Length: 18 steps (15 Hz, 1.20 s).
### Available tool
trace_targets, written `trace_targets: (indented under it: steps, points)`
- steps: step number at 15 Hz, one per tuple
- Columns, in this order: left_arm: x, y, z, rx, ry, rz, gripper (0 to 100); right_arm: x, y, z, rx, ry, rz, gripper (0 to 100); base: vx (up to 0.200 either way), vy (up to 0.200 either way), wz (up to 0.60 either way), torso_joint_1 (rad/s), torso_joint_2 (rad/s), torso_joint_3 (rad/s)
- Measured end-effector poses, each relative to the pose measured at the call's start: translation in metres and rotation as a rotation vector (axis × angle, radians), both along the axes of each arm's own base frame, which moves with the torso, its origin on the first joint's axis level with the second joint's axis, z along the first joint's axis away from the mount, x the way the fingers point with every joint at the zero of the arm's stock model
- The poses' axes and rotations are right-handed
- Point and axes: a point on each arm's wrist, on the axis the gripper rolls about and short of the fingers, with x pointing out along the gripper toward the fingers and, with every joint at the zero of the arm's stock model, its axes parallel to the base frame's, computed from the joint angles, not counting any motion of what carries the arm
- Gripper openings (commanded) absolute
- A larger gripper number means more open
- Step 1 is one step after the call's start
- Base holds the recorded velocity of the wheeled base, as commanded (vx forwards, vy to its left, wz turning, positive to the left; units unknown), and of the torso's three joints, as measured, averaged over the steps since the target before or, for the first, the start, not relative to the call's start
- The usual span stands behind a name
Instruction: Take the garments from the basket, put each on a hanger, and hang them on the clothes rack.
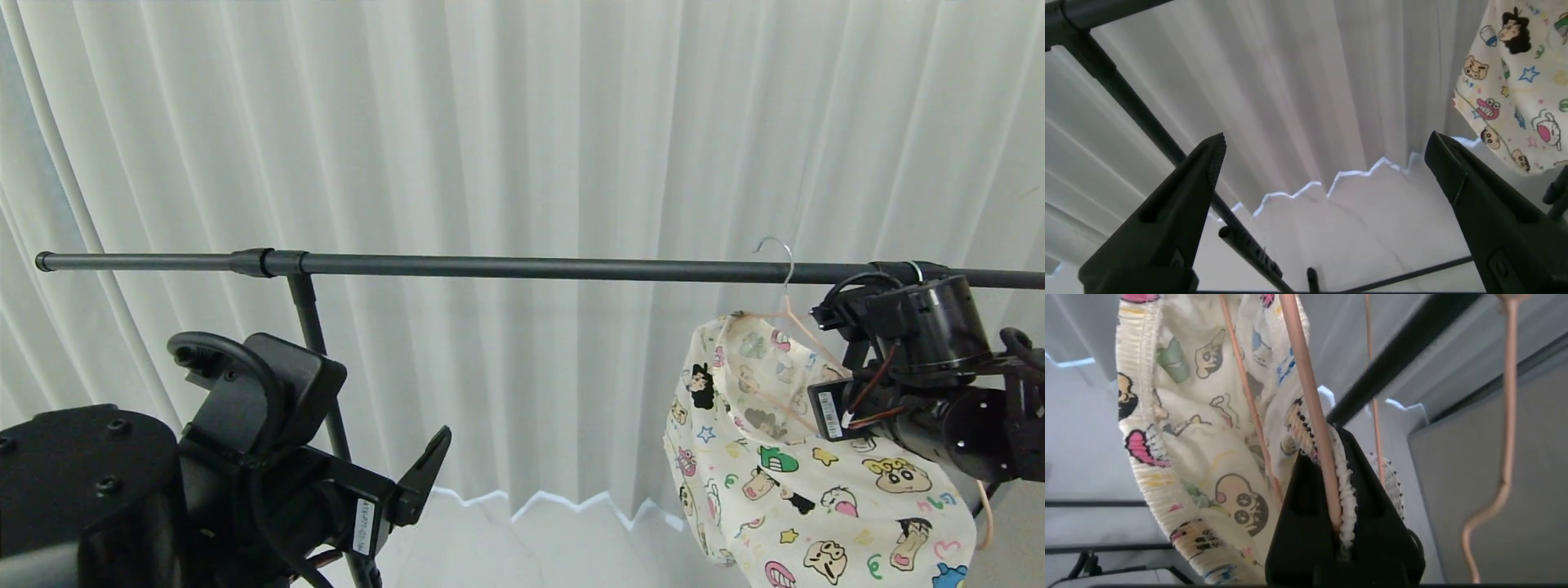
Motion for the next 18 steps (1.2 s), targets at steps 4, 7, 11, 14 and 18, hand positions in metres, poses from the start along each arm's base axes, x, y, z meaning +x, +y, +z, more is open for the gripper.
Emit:
trace_targets:
  steps: [4,7,11,14,18]
  points:
    - [-0.005,-0.004,0.000,-0.001,-0.001,-0.030,100,0.011,0.013,-0.009,-0.010,0.018,0.023,0,0.000,0.000,0.00,0.000,0.00,0.000]
    - [-0.006,-0.005,0.001,-0.002,-0.003,-0.039,100,0.013,0.018,-0.015,-0.019,0.036,0.035,0,0.000,0.000,0.00,0.000,0.00,0.000]
    - [-0.006,-0.005,0.001,-0.004,-0.004,-0.041,100,0.013,0.020,-0.018,-0.024,0.044,0.037,100,0.000,0.000,0.00,0.000,0.00,0.000]
    - [-0.006,-0.005,0.001,-0.005,-0.005,-0.041,100,0.011,0.022,-0.015,0.002,0.030,0.035,100,0.000,0.000,0.00,0.000,0.00,0.000]
    - [-0.002,-0.001,0.001,-0.005,-0.005,-0.006,100,-0.011,0.036,0.004,0.113,-0.037,0.080,100,0.000,0.000,0.00,0.000,0.00,0.000]
